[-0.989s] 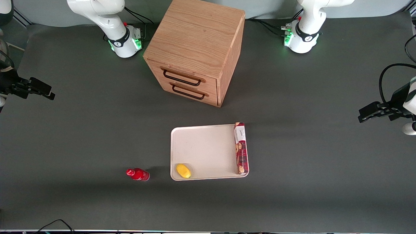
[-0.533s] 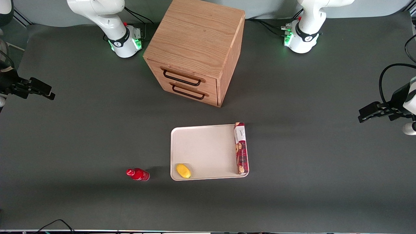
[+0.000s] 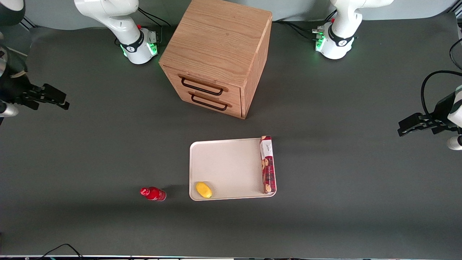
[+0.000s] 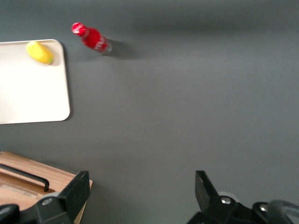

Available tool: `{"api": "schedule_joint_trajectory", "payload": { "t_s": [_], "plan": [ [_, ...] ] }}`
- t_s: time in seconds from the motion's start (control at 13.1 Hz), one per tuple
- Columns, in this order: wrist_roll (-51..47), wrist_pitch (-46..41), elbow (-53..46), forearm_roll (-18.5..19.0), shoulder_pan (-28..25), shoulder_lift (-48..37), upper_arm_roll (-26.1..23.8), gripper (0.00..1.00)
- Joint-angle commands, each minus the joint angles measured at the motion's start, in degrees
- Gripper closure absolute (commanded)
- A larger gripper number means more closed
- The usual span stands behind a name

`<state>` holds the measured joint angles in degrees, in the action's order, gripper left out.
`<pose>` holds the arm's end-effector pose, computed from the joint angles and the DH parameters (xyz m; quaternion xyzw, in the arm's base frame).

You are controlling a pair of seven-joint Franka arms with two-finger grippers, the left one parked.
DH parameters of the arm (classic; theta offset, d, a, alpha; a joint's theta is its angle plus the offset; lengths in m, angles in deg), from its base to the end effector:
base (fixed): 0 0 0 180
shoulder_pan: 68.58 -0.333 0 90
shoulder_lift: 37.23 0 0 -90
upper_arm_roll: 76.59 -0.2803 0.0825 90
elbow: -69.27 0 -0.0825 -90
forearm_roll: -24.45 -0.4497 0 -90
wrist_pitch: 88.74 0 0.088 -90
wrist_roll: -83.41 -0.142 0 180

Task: Place coke bottle on tray
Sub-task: 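Move the open right gripper down toward the red Coca-Cola bottle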

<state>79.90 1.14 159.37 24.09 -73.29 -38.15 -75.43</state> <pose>0.6150 0.0390 0.5626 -1.0000 -0.0004 -0.0059 0.0037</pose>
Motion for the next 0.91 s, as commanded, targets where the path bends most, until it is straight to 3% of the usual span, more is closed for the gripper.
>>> {"api": "schedule_joint_trajectory", "payload": {
  "t_s": [0.0,0.15,0.38,0.84],
  "plan": [
    [0.1,-0.2,-0.6,-0.4,-7.0,-0.7,1.4,0.00],
    [-0.3,-0.1,-1.4,-2.7,-10.4,-0.1,2.7,0.00],
    [0.6,1.0,-2.6,-2.7,-10.4,2.9,2.7,0.00],
    [0.8,7.4,-14.8,-4.0,-10.3,20.1,2.6,0.00]
  ]
}}
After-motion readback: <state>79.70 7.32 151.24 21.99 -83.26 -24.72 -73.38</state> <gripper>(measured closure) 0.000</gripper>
